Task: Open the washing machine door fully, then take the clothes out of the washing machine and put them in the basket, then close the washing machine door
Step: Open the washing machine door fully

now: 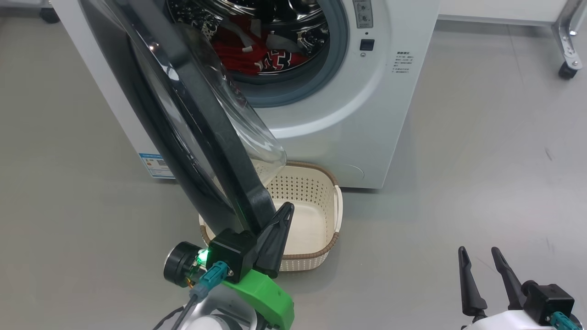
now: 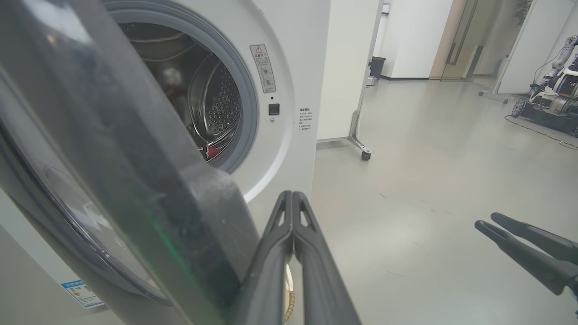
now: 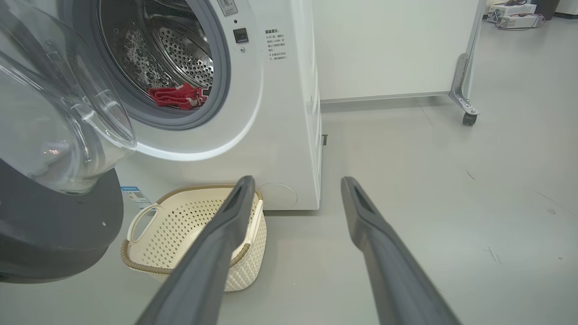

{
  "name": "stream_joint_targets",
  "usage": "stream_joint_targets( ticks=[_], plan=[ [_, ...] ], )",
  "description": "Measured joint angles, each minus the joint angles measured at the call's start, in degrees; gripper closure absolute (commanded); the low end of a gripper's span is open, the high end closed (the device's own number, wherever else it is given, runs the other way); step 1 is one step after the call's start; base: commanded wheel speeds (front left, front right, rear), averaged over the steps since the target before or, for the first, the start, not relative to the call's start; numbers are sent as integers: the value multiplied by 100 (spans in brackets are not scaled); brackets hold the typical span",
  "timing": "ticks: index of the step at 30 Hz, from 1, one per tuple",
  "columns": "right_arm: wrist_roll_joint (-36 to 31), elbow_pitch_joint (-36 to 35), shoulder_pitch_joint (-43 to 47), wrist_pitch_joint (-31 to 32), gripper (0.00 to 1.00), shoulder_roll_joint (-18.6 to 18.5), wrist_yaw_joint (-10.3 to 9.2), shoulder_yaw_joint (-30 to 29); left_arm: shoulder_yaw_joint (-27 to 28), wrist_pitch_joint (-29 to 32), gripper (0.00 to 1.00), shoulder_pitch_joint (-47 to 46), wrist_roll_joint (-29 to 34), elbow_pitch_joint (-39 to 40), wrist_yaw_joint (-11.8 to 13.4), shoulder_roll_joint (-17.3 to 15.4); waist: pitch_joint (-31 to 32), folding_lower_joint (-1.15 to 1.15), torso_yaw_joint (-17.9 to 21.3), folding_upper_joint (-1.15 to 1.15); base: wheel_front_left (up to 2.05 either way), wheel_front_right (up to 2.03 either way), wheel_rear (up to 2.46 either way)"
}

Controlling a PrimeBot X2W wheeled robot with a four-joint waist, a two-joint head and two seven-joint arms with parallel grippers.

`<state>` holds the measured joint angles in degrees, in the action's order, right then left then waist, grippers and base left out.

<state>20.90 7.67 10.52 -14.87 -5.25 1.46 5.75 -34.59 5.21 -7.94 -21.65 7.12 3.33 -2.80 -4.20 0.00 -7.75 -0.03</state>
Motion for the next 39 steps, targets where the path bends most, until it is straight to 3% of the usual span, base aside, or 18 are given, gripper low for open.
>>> stream_joint_targets(
  ticks=[21,39],
  plan=[
    [-74,-7,-62,0,0,62,99,-181,101,-133,100,104,122,-33,114,69,-117,0,-519,0,0,0,0],
    [-140,81,-53,0,0,38,144,-319,96,-291,100,272,328,-81,201,35,-92,0,-1280,0,0,0,0]
  ],
)
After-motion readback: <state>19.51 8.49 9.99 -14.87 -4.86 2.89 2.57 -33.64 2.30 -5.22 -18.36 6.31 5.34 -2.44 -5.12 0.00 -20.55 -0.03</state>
